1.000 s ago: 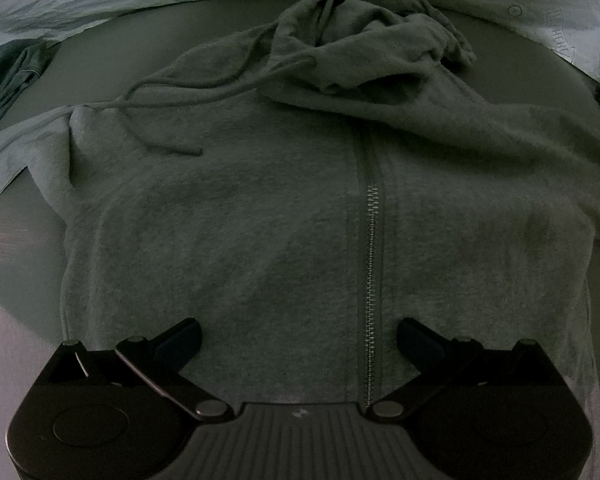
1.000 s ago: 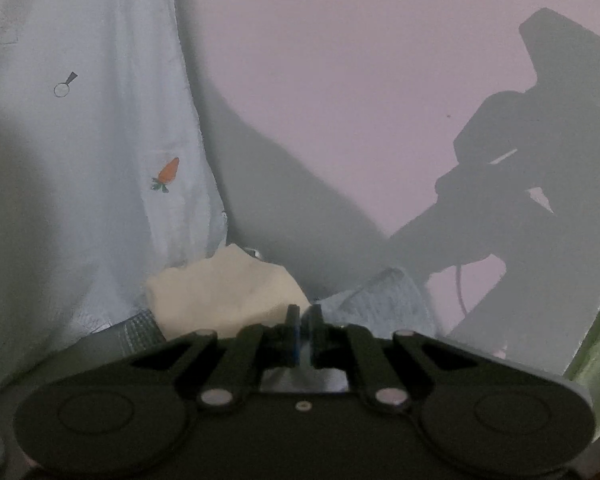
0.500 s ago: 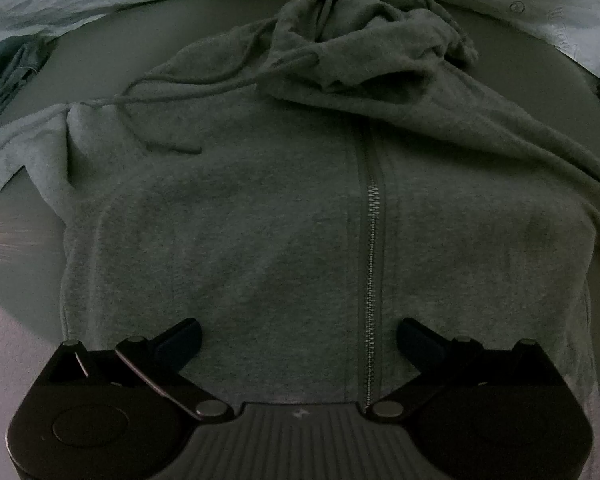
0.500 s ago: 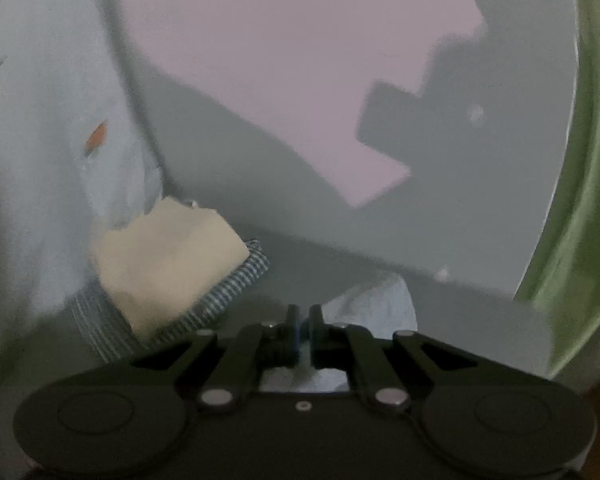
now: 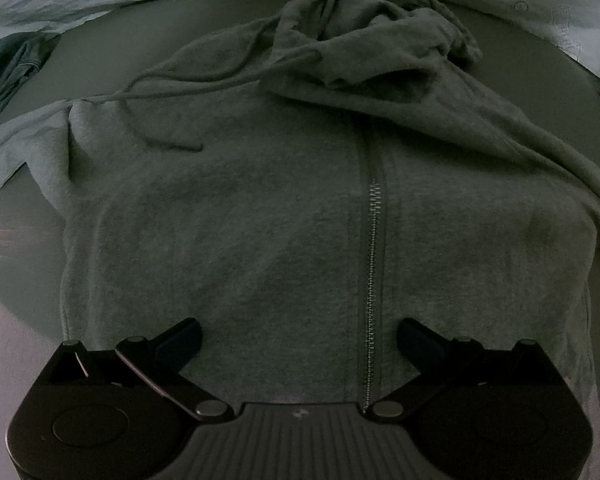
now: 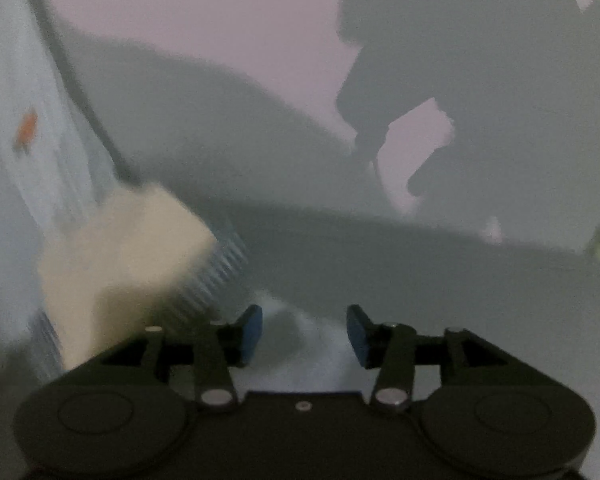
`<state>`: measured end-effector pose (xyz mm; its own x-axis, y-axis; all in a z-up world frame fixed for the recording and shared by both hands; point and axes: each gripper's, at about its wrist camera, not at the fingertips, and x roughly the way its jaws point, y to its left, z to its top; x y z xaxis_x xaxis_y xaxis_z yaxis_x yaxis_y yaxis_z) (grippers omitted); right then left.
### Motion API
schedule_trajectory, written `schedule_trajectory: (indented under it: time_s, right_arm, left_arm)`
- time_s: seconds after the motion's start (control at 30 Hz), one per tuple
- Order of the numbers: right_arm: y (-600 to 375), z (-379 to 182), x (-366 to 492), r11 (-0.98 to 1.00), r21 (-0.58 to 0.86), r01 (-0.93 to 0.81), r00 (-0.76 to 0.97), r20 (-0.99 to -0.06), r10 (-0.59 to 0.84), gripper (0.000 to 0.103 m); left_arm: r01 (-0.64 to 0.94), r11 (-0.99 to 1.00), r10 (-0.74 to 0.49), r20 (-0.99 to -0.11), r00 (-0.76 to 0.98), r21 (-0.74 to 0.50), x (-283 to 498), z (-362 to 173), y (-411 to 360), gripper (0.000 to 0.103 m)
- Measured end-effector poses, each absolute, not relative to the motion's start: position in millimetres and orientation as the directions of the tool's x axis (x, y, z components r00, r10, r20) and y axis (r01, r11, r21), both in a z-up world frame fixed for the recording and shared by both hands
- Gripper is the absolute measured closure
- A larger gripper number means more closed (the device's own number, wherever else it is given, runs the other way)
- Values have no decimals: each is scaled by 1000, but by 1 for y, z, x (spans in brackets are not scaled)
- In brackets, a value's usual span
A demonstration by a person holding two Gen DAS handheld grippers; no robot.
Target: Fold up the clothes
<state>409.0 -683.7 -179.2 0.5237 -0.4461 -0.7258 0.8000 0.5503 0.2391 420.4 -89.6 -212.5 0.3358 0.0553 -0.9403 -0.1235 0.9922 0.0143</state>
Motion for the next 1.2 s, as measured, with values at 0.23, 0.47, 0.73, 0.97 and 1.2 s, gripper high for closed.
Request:
schedule_trajectory:
  time_s: [0.23,0.47,0.73,0.97,1.2]
  right_arm:
    - [-655,-214,415,655,211,726,559,-736,-382,58]
    - [-627,-168,405,727,14,686,556,-655,-512,95]
    - [-635,-208,379,677,-150,720,352,-762,-543,84]
    - [-596,-188,389,752,-179,634,461,-693,-554,51]
    - [-545,-198,394,909,114,401,593,-789,-163,37]
  left_arm:
    - [-140,990,62,-945,323,17,421,-212,-92,0]
    - [-140,990,59,-949,309,16,423,-212,-92,0]
    - [-133,991,57,-943,328,14,418,-212,-92,0]
    - [-122,992,56,-933,356,13,412,-213,-91,0]
    - [-93,996,47,-917,396,11,415,-213,-92,0]
